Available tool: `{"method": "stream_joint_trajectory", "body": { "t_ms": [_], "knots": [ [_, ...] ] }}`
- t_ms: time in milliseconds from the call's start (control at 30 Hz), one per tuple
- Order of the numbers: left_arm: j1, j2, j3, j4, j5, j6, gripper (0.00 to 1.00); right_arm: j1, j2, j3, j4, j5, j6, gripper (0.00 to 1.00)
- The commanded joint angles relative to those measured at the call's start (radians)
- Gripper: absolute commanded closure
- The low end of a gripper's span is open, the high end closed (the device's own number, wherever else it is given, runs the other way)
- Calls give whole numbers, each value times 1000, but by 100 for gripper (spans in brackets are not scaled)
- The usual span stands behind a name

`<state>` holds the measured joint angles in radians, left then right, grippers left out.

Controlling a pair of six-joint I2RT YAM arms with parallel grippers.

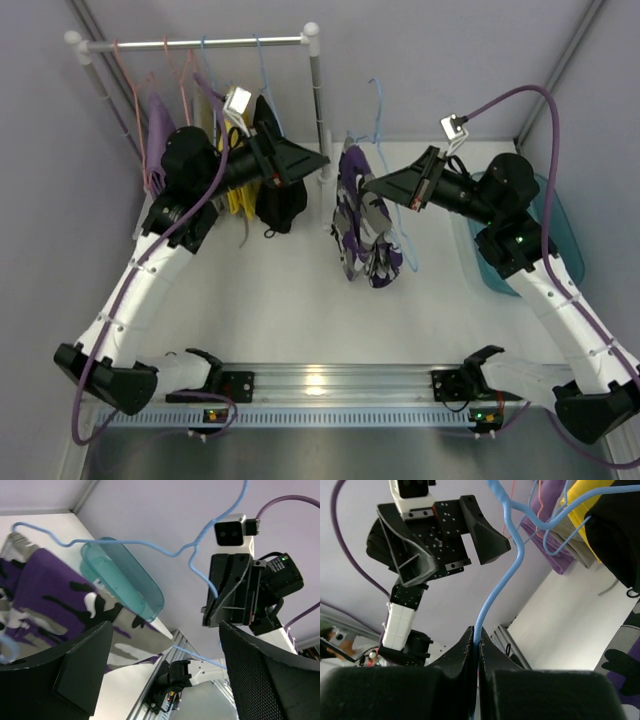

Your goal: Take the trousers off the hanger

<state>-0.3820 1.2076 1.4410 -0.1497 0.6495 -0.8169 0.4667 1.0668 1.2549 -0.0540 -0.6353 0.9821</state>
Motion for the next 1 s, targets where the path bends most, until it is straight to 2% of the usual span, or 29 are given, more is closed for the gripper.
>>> {"method": "stream_joint_trajectory", "body": {
  "t_ms": [0, 200, 433, 600, 700, 967],
  "knots": [
    [-110, 49, 97, 96, -57, -39, 9, -10, -111, 20, 207, 52, -77, 100],
    [-234, 187, 174, 134, -114, -96, 14, -10, -166, -57, 207, 71, -111, 100],
    [-327, 341, 271, 182, -113, -192, 19, -10, -189, -103, 207, 88, -149, 100],
    [-379, 398, 320, 214, -120, -255, 24, -10, -176, -110, 230, 101, -151, 100],
    [-386, 425, 334, 236, -120, -289, 30, -10, -166, -118, 243, 114, -148, 100],
    [-386, 441, 378, 237, -129, -334, 58, -2, -153, -138, 230, 170, -157, 100]
  ]
}}
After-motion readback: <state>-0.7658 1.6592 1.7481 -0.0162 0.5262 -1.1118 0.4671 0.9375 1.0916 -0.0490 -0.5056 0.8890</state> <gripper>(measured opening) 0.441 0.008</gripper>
